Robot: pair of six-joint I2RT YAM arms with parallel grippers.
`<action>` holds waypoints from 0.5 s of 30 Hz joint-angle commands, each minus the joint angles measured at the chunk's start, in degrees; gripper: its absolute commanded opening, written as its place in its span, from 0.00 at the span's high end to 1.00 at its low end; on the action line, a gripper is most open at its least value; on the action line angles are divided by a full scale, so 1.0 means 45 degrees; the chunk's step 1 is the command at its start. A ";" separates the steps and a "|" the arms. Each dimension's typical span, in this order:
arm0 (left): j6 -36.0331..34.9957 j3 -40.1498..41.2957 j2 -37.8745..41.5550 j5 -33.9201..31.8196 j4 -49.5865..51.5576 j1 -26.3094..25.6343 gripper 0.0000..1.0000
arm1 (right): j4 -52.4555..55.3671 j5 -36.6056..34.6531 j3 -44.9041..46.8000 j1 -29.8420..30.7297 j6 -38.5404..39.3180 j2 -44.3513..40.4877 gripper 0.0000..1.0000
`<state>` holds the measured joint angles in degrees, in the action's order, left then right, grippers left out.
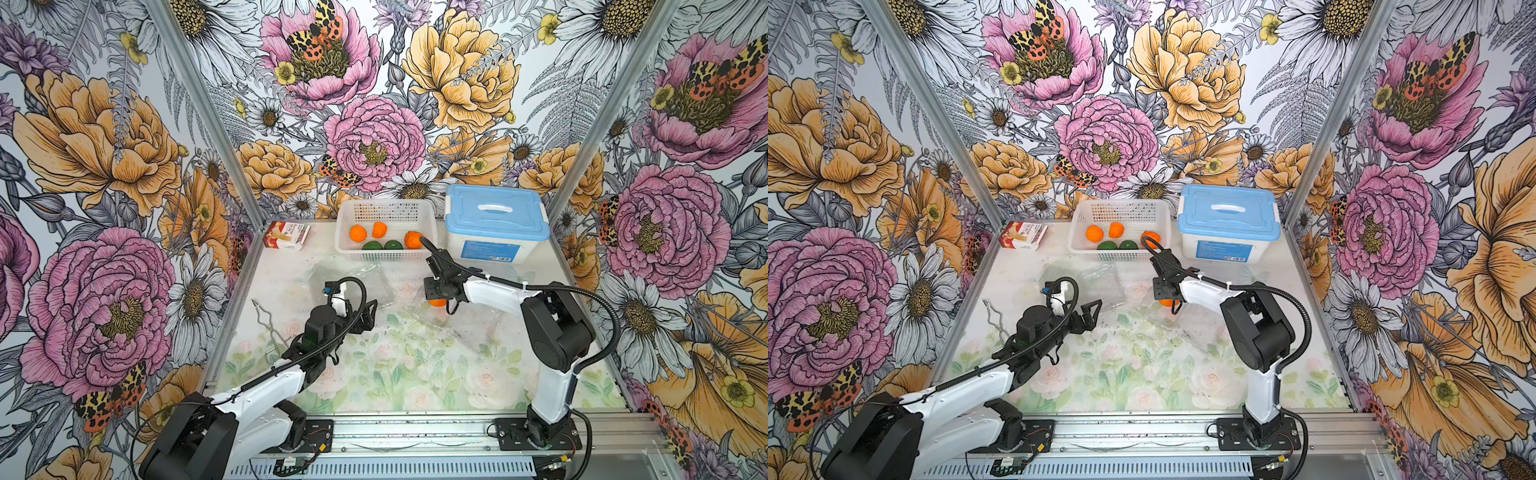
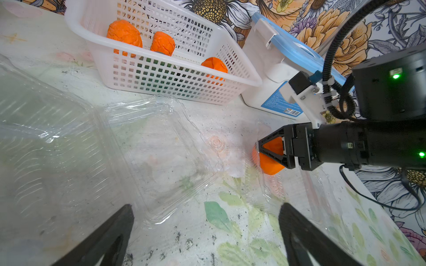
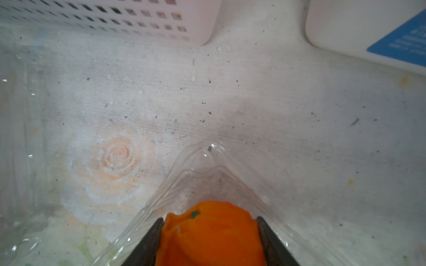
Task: Take oranges out of containers
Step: Pick up the orange from the packing box.
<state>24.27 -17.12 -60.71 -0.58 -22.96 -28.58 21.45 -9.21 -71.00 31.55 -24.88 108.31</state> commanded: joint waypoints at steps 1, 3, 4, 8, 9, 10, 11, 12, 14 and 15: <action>0.0214 0.0057 0.0052 0.0188 -0.0328 0.0106 0.01 | -0.0295 0.0152 0.0083 0.0059 -0.0076 -0.0427 0.42; 0.0226 0.0056 0.0098 0.0188 -0.0315 0.0111 0.01 | -0.0263 0.0328 0.0321 0.0060 -0.0104 -0.0661 0.39; 0.0226 0.0060 0.0103 0.0187 -0.0319 0.0102 0.01 | -0.0291 0.0364 0.0427 0.0058 -0.0143 -0.0764 0.39; 0.0246 0.0056 0.0118 0.0207 -0.0327 0.0101 0.01 | -0.0285 0.0283 0.0612 0.0079 -0.0146 -0.1111 0.44; 0.0250 0.0056 0.0112 0.0204 -0.0317 0.0111 0.01 | -0.0311 0.0301 0.0609 0.0093 -0.0134 -0.1219 0.46; 0.0248 0.0056 0.0112 0.0189 -0.0320 0.0102 0.01 | -0.0308 0.0351 0.0593 0.0113 -0.0106 -0.1320 0.49; 0.0251 0.0067 0.0114 0.0178 -0.0292 0.0101 0.01 | -0.0335 0.0407 0.0569 0.0135 -0.0095 -0.1468 0.50; 0.0232 0.0075 0.0131 0.0163 -0.0290 0.0108 0.01 | -0.0340 0.0426 0.0530 0.0171 -0.0095 -0.1625 0.51; 0.0221 0.0075 0.0173 0.0129 -0.0281 0.0101 0.01 | -0.0373 0.0499 0.0386 0.0196 -0.0085 -0.1935 0.51; 0.0212 0.0075 0.0171 0.0119 -0.0250 0.0101 0.01 | -0.0362 0.0522 0.0275 0.0193 -0.0076 -0.2109 0.51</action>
<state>24.71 -17.12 -60.71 -0.51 -22.96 -28.58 21.12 -7.44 -68.51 31.90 -25.02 102.83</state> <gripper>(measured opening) 0.987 0.562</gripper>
